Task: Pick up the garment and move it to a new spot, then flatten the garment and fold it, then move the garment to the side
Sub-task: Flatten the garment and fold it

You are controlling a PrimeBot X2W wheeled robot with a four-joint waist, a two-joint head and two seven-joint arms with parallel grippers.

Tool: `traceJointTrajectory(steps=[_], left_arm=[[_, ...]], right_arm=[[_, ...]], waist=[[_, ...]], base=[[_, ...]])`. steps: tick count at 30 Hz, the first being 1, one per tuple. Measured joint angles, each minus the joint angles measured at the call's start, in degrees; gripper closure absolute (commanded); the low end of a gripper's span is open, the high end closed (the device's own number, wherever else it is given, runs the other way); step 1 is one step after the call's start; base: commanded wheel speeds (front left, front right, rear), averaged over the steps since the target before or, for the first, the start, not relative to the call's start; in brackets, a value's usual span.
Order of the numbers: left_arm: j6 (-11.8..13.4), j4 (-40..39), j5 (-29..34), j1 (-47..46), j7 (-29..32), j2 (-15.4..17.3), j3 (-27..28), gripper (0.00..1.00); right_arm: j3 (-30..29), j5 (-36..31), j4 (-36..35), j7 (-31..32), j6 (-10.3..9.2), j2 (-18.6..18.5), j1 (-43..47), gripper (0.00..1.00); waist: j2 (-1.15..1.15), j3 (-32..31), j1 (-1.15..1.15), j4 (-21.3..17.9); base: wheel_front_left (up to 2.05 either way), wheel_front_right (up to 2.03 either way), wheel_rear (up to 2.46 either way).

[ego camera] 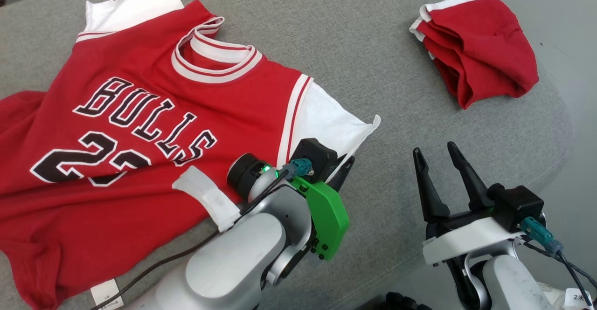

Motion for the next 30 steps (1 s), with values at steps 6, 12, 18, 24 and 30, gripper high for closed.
traceJointTrajectory(steps=[6,12,18,24,30], left_arm=[[-0.1,4.8,0.2,0.0,-2.2,-1.8,-0.6,0.0],[-0.2,3.9,-1.1,0.9,-4.6,-2.3,0.9,0.0],[2.3,-2.2,-0.3,2.1,-9.3,0.9,3.8,0.0],[6.5,-3.1,0.0,5.4,-13.7,6.7,8.5,0.0],[10.6,-3.8,-1.8,12.4,-20.0,13.5,14.3,0.0]], right_arm=[[-0.7,0.4,0.2,0.0,0.0,0.0,0.2,0.0],[-2.1,-0.4,0.1,0.0,0.0,0.0,0.8,0.0],[-6.8,-3.4,-2.0,0.0,0.0,0.0,0.5,0.0],[-11.2,-7.6,-2.6,0.0,0.0,0.0,-1.1,0.0],[-14.2,-10.9,-2.9,0.0,0.0,0.0,-1.2,0.0]], waist=[[0.0,0.7,0.0,-1.0],[0.0,0.4,0.0,1.1],[0.0,-0.7,0.0,5.3],[0.0,-2.2,0.0,10.3],[0.0,-4.8,0.0,16.0]], base=[[0.0,0.0,0.0],[0.0,0.0,0.0],[0.0,0.0,0.0],[0.0,0.0,0.0],[0.0,0.0,0.0]])
